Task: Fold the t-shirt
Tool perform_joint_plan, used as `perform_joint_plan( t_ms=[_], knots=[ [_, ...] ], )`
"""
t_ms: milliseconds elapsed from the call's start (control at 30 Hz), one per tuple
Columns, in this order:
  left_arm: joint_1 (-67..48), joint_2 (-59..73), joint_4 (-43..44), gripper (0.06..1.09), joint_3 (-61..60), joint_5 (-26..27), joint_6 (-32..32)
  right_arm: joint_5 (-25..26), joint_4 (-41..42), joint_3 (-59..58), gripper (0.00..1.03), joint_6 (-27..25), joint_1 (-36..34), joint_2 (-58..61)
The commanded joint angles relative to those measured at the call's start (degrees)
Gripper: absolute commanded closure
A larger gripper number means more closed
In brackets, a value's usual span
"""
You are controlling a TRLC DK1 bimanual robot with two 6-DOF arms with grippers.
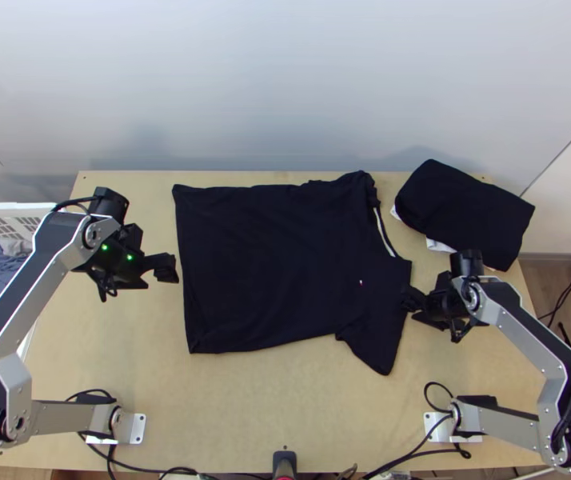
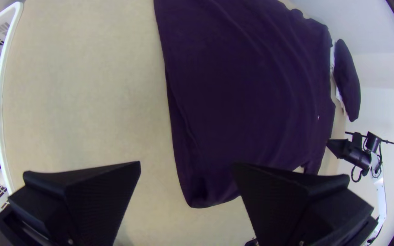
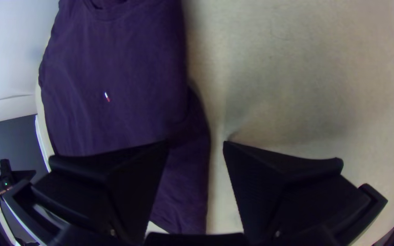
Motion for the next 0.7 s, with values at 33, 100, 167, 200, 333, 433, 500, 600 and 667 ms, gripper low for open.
perform_joint_plan(
  t_ms=[33,100,167,200,333,433,500,600,667],
  knots=[
    [-0.2,-1.8,-0.7,0.11,-1.2,-0.4,-0.2,0.0,3.3,-0.5,0.63,0.9,2.9,1.1],
    [-0.2,-2.3,-0.9,0.11,-1.6,-0.4,-0.2,0.1,3.7,-0.5,0.63,0.9,2.9,1.4],
    [-0.2,-2.6,-1.4,0.11,-2.0,-0.4,-0.1,0.1,4.2,-0.7,0.64,0.9,2.9,1.6],
    [-0.3,-2.8,-2.0,0.11,-2.2,-0.4,0.0,0.1,4.5,-0.8,0.64,0.9,2.9,1.6],
    [-3.1,-2.8,-7.8,0.11,-2.7,-0.4,1.3,0.1,5.6,-1.3,0.87,0.9,3.0,1.5],
    [-5.9,-2.8,-10.2,0.11,-4.4,-0.5,3.0,0.1,6.2,-1.8,0.97,0.9,2.9,1.3],
    [-7.8,-2.9,-11.0,0.11,-5.9,-0.6,4.5,0.1,6.3,-1.9,1.0,0.9,3.0,1.0],
    [-9.6,-2.9,-11.0,0.11,-6.2,-0.6,4.7,0.2,6.3,-1.9,1.0,0.9,2.6,0.1],
    [-10.6,-2.9,-11.0,0.11,-6.1,-0.5,4.6,0.2,6.3,-1.9,1.0,0.9,2.1,-0.4]
  ],
)
